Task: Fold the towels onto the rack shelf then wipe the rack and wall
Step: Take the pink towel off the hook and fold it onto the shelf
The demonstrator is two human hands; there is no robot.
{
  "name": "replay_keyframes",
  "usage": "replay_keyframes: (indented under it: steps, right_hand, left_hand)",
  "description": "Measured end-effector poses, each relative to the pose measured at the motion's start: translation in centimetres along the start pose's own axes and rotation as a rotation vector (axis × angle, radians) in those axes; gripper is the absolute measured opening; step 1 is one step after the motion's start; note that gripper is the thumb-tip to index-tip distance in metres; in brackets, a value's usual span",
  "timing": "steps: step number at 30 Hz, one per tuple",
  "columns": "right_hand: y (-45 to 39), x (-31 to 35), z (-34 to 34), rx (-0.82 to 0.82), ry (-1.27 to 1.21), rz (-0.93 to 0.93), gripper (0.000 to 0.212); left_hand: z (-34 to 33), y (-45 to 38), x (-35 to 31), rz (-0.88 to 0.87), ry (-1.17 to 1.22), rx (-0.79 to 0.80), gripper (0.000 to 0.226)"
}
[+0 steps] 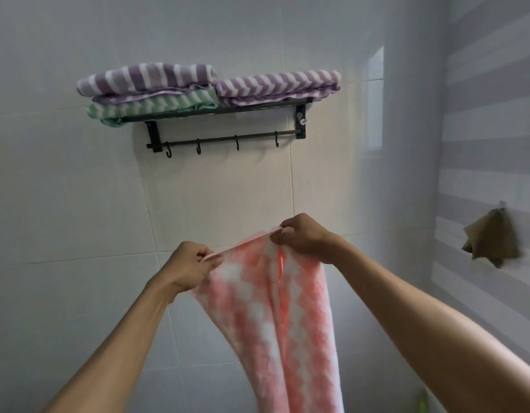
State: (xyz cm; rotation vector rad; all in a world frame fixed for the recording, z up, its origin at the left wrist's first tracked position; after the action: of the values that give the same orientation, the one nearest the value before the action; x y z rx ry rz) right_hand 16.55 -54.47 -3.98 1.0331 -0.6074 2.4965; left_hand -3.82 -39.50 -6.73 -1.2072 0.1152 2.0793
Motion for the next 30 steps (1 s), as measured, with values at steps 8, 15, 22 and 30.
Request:
replay_keyframes:
  steps: [8,15,22,30]
  right_hand:
    - [0.1,0.1,-0.6,-0.109,-0.348,-0.219,0.006]
    - [1.8,4.1,-1.9,0.217,-0.662,-0.073,0.029]
    - [1.6,4.2,-1.5,-0.141,-0.03,0.237,0.006]
    - [1.6,4.5,-2.8,-0.122,0.014,0.32,0.016]
  left_hand:
    - [-1.2,0.1,-0.4,0.239,0.593,-0.403,0.032]
    - [-3.9,0.3,-3.7,0.155,0.747,-0.126,0.012]
    - [-3.9,1.1,-4.1,0.124,0.888,-0.085,0.013]
    - [-2.9,0.9,-2.3,0.274,1.023,-0.31,0.024]
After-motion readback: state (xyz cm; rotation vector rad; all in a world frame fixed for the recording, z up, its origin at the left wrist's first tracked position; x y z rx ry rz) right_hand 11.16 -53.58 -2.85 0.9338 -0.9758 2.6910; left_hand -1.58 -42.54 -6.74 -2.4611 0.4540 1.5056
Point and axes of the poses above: each hand's wrist, its own y-axis away from the middle knuckle, its own z-axis out of the back of the hand, x = y × z, the point moved 3 cm from there along -y, towards the middle knuckle, and after that the axes turned 5 degrees about y, right-handed, at the moved point
